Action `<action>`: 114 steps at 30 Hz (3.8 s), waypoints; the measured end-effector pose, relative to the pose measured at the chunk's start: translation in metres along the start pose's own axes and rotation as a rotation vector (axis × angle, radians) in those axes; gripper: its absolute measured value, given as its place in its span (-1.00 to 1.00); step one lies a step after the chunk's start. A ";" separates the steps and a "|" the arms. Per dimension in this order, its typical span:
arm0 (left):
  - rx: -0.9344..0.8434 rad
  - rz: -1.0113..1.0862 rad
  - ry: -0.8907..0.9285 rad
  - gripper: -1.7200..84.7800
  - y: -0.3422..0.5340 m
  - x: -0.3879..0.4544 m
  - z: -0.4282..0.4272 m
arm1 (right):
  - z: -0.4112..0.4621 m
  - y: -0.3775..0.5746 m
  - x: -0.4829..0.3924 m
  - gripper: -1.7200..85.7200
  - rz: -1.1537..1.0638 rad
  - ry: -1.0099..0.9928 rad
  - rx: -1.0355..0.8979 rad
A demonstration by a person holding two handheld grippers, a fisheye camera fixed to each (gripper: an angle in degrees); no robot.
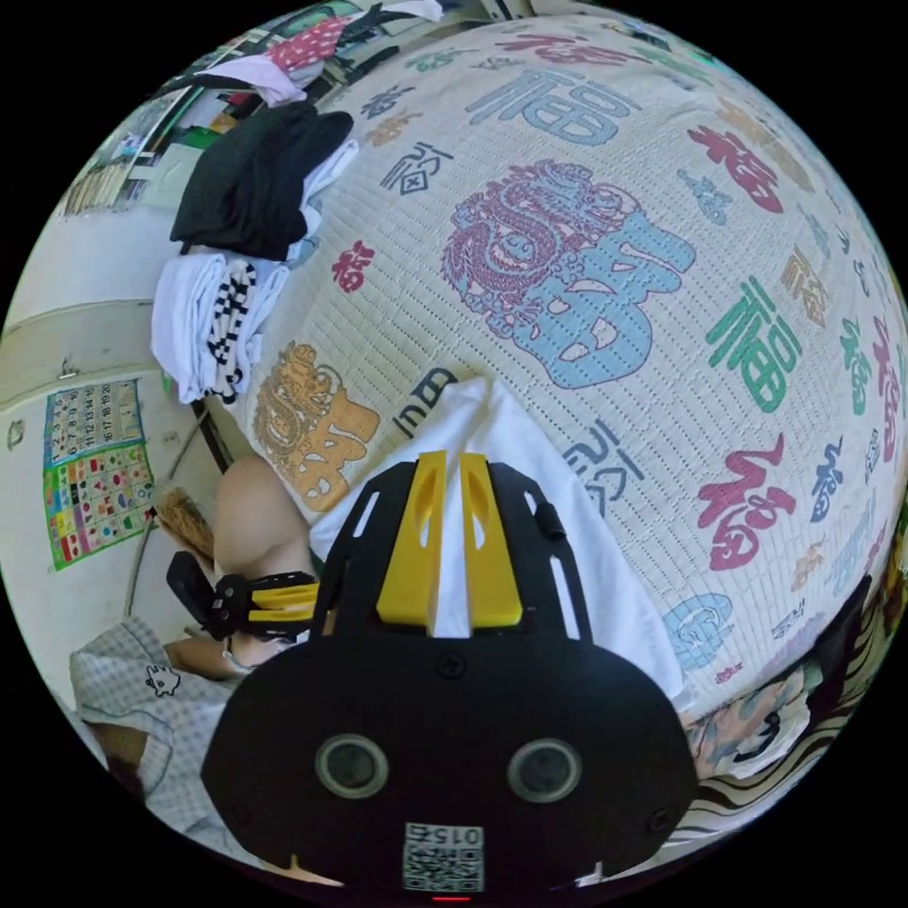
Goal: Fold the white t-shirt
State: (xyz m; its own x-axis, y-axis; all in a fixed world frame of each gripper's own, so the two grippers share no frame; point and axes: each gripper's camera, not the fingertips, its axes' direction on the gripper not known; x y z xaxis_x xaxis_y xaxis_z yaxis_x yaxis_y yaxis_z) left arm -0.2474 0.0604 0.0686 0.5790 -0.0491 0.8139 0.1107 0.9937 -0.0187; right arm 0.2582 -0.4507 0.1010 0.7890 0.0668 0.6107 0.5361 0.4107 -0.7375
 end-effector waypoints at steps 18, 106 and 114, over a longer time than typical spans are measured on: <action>-0.039 -0.074 -0.211 -0.81 -0.021 -0.033 -0.057 | 0.026 -0.097 -0.022 -0.83 -0.028 0.152 -0.105; -0.479 0.716 -0.083 -0.89 0.132 0.219 0.430 | -0.141 0.745 0.205 -0.97 0.379 -0.555 0.463; -0.455 0.646 -0.116 -0.93 0.100 0.221 0.444 | -0.152 0.842 0.226 -0.96 0.545 -0.641 0.679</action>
State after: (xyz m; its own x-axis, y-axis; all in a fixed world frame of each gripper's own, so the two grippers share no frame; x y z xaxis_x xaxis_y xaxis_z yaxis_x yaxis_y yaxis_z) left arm -0.4667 0.1932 0.5044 0.5559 0.5584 0.6157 0.1152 0.6818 -0.7224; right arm 0.9335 -0.2278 -0.4261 0.4609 0.7756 0.4312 -0.2740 0.5866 -0.7621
